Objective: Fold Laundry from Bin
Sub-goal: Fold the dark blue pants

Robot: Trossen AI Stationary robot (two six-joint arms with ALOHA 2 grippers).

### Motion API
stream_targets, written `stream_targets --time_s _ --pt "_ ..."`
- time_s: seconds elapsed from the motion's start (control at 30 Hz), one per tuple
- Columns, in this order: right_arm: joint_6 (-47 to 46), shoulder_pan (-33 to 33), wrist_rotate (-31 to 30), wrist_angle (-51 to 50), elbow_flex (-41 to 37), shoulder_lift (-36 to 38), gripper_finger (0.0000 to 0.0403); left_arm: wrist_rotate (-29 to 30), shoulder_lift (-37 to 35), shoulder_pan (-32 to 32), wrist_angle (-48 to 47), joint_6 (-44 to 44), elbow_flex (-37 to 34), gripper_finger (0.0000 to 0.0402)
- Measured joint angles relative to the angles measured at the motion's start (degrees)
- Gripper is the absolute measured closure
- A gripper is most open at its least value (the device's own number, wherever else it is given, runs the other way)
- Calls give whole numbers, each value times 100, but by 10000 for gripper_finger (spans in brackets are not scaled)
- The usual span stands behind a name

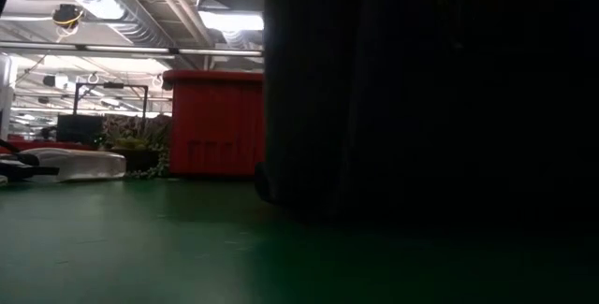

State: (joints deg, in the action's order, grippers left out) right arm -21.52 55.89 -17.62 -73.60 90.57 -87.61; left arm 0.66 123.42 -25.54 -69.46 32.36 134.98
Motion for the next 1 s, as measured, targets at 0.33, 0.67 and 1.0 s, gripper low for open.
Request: stream_targets --time_s 0.33,0.67,1.0 --pt "-1530 -10 -185 87 -1809 1247 331 245 -53 739 -421 -701 0 401" --pt "-3044 -267 -1206 -97 -3489 2983 331 1080 -49 1708 -469 -1395 0 401" --pt "-3206 -1270 -1482 -438 -4429 3697 331 1673 366 2362 -348 -2123 0 402"
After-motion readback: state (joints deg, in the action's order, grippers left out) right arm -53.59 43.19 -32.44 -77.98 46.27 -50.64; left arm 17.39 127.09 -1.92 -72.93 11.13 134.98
